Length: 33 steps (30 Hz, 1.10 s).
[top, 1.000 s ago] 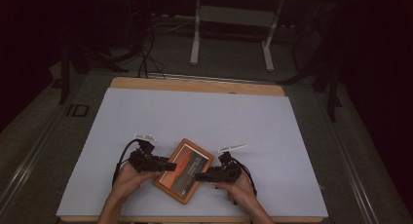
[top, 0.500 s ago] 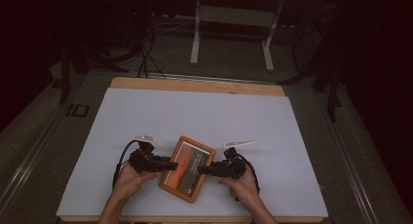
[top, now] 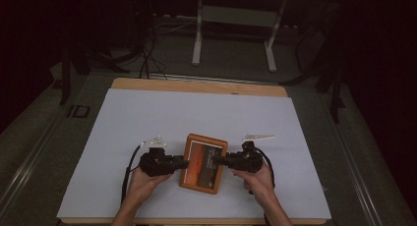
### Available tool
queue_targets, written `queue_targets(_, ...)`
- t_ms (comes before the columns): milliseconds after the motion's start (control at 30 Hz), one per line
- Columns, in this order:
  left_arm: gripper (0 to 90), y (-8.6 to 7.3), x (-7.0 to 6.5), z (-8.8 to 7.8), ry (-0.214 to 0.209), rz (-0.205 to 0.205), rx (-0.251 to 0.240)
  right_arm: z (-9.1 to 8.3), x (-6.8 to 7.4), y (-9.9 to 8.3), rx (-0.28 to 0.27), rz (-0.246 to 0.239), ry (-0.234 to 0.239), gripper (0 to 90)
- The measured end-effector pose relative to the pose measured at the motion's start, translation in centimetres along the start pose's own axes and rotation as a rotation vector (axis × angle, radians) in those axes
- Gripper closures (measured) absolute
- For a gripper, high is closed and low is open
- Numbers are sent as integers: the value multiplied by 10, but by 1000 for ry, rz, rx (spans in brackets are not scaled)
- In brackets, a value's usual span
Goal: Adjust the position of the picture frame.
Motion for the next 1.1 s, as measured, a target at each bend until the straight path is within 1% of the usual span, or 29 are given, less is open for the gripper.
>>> queue_targets(100, 680, 2, -5, 8, 13, 9, -26, -7, -5, 3, -11, -10, -17, 615)
queue_targets(267, 680, 4, -10, 18, 17, -12, -66, -15, -12, 6, -28, -21, -54, 595)
queue_targets(333, 679, 4, -11, 20, 21, -17, -72, -17, -15, 7, -29, -20, -67, 586)
queue_targets(400, 678, 3, -13, 22, 43, -21, -85, -17, -18, 7, -30, -15, -75, 572)
queue_targets(433, 677, 3, -13, 22, 43, -21, -85, -16, -20, 6, -29, -11, -76, 566)
queue_targets(467, 675, 3, -13, 23, 63, -24, -87, -15, -22, 6, -32, -5, -74, 561)
queue_targets(500, 674, 3, -14, 24, 67, -36, -88, -15, -23, 6, -34, -3, -71, 559)
queue_targets(567, 674, 3, -14, 25, 72, -46, -90, -14, -25, 7, -33, -1, -74, 553)
queue_targets(700, 673, 2, -15, 28, 83, -79, -95, -13, -29, 8, -32, 7, -84, 536)
queue_targets(833, 673, 2, -15, 30, 79, -119, -109, -12, -32, 8, -23, 24, -111, 515)
queue_targets(1000, 673, 1, -15, 32, 90, -146, -107, -11, -35, 8, 3, 20, -144, 509)
queue_targets(1033, 673, 1, -14, 32, 84, -153, -107, -12, -35, 8, 7, 20, -150, 514)
queue_targets(1100, 673, 2, -14, 32, 77, -151, -107, -13, -36, 6, 8, 25, -152, 528)
Point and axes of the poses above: each handheld gripper's, and its own axes: z roughly forward along the jaws, y roughly out of its top, x roughly to its left, the point moved 8 cm from there along z, roughly forward along the jaws, and after that the axes turned 11 degrees about -z, right-handed, at the moved point
